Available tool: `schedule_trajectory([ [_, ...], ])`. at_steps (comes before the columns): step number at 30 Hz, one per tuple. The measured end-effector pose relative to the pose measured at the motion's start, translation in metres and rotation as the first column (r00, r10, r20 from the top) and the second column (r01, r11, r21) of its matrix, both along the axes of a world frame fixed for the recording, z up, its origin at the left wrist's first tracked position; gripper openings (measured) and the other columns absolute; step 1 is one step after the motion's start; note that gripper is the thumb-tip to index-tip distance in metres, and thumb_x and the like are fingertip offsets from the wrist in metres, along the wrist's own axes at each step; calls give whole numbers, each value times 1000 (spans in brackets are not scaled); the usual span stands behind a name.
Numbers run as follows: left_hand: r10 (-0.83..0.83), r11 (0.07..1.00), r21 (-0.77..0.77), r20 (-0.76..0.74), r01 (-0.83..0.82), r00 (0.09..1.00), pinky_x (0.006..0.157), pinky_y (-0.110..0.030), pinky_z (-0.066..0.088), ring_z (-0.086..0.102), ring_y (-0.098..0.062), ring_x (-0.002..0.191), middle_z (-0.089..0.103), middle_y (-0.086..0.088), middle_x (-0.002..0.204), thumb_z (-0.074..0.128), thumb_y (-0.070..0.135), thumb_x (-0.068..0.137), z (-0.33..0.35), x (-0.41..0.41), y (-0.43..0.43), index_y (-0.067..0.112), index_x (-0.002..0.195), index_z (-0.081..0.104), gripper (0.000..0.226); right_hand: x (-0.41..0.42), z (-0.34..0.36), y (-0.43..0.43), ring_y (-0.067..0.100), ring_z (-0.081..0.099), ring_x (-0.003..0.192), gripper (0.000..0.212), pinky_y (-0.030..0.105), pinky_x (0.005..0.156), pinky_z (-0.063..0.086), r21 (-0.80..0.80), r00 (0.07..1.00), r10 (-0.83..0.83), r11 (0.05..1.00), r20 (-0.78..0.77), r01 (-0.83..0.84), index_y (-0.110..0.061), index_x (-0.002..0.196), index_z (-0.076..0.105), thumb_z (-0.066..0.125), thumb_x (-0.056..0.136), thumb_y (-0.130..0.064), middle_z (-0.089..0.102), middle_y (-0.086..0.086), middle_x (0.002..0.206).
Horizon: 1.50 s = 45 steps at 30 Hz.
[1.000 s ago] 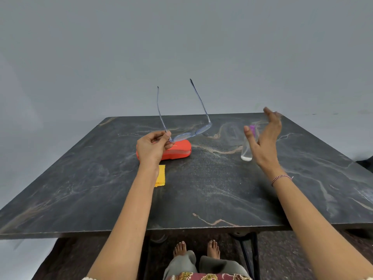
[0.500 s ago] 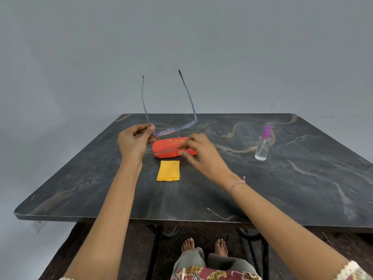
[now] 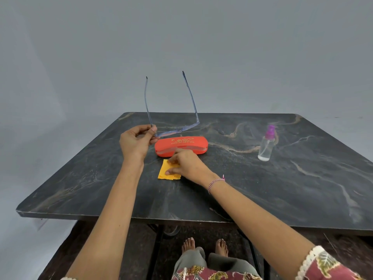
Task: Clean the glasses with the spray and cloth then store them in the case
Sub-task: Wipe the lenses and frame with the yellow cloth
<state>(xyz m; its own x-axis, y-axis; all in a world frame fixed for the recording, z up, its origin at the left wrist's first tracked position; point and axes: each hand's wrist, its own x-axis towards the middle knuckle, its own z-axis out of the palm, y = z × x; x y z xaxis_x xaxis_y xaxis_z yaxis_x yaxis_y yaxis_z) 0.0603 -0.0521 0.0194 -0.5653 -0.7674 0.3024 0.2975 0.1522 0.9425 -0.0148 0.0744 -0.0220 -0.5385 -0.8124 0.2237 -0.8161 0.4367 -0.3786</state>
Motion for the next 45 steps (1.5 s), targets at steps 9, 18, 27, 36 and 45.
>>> schedule_trajectory([
  [9,-13,1000,-2,-30,13,999,60,-20,57,65,-9,53,68,1,64,72,9,79,-4,-18,9,4,89,68,12,-7,3,-12,23,59,101,29,26,79,40,43,998,-62,997,12,61,-8,108,70,70,83,-22,68,9,109],
  [18,-16,1000,-13,-86,15,996,57,-16,54,65,-5,54,66,-1,72,72,9,80,3,-56,33,3,88,67,11,-32,17,44,7,57,71,8,24,64,52,-293,939,123,956,320,-25,-10,94,58,63,88,-13,61,3,86],
  [27,-16,995,-103,-78,8,997,63,-26,57,64,-3,53,66,16,54,72,10,80,-9,-78,47,16,80,67,7,-47,33,82,0,65,85,27,23,82,53,-626,923,190,777,335,67,-22,99,66,71,79,-4,70,-8,92],
  [36,-49,945,-324,-35,35,998,74,-39,57,67,-14,68,69,14,72,75,13,76,-13,-74,47,28,75,68,16,-52,35,85,6,55,79,24,6,69,37,-789,947,-300,607,-116,95,-15,95,74,68,78,1,57,-3,86],
  [45,-57,862,-506,-41,28,998,63,-13,47,64,-4,68,66,13,74,76,17,76,-13,-71,57,22,80,69,9,-41,27,66,26,52,83,28,17,74,35,-597,914,-221,802,-339,-27,-8,98,72,66,75,6,59,12,85],
])
